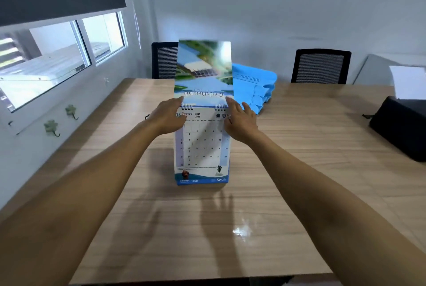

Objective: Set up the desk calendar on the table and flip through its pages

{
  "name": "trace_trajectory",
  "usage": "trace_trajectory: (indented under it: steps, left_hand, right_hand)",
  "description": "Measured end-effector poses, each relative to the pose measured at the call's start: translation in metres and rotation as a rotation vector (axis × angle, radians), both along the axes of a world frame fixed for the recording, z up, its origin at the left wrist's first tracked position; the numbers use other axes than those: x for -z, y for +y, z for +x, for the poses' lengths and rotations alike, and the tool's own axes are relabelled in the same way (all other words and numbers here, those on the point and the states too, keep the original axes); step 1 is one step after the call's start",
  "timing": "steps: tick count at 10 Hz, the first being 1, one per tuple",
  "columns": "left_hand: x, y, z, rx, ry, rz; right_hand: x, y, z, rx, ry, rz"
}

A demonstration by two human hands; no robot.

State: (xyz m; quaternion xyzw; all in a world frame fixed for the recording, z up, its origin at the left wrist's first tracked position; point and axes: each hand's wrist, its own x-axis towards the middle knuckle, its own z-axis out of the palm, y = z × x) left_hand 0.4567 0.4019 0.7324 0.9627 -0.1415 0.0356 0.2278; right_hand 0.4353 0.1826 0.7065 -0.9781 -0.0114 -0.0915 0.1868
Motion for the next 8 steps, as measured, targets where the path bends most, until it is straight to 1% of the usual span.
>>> trace_trajectory:
  steps: [1,3,4,5,6,7,8]
  left_hand:
    - [0.005,0.003,0.003,0.002,0.051,-0.01]
    - [0.011,0.003,0.008,-0.007,0.079,-0.055]
    - [0.012,0.003,0.008,0.006,0.072,-0.043]
    - [0.019,0.006,0.008,-0.007,0.021,0.011]
    - [0.031,0.014,0.006,-0.045,-0.013,0.081]
    - [0.05,0.02,-0.003,-0.081,-0.008,0.078]
    - [0.079,0.022,-0.01,-0.098,-0.006,0.083]
  right_hand:
    - [0.002,-0.001,0.002,0.01,0.004,0.006]
    - [0.006,-0.002,0.008,-0.007,-0.006,-0.02]
    - [0.007,-0.001,0.009,-0.016,0.003,-0.017]
    - [0.01,-0.002,0.007,-0.011,0.002,-0.034]
    - [0.02,-0.003,0.001,0.026,-0.03,-0.017]
    - [0.043,-0.006,-0.01,0.074,-0.02,0.001]
    - [0.07,-0.009,-0.023,0.11,0.076,0.049]
